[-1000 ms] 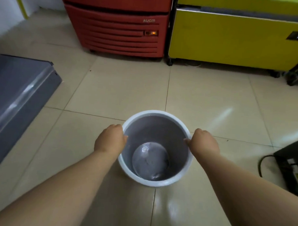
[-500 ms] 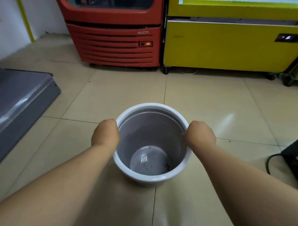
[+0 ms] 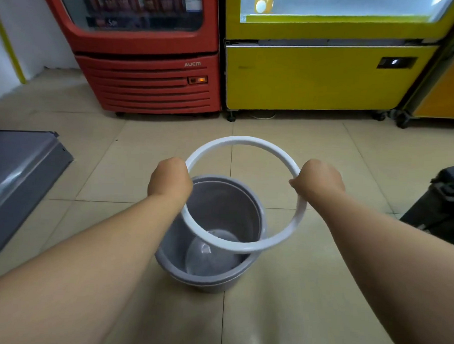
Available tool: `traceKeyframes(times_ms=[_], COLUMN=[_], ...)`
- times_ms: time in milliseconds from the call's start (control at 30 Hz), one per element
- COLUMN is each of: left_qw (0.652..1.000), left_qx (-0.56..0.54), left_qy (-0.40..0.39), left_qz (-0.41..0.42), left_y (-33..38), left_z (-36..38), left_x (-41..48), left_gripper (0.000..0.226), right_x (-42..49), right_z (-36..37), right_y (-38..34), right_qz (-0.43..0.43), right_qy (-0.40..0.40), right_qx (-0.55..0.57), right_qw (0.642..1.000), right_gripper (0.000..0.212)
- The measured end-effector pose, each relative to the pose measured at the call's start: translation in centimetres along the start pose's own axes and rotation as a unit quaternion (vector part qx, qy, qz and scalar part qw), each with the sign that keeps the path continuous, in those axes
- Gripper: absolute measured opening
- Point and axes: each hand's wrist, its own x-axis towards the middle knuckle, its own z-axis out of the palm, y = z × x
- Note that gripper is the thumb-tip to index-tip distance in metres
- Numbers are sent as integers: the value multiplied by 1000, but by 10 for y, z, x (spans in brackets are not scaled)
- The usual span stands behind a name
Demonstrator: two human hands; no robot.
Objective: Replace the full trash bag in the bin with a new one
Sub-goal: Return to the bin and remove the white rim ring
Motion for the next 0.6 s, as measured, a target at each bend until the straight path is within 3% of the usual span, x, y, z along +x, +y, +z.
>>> traceKeyframes(times_ms=[300,600], left_qw=[984,971], left_qx=[-67,-36], left_qy=[-37,-60], left_qz=[160,227], left_y=[116,147], left_z=[35,77], left_x=[-8,-38], left_gripper=[30,39], right_x=[10,-8], right_z=[-24,49], right_y=[119,197], right_qz=[181,355], right_qy=[21,55], right_qx=[108,268], right_qw=[977,894], right_gripper=[32,28])
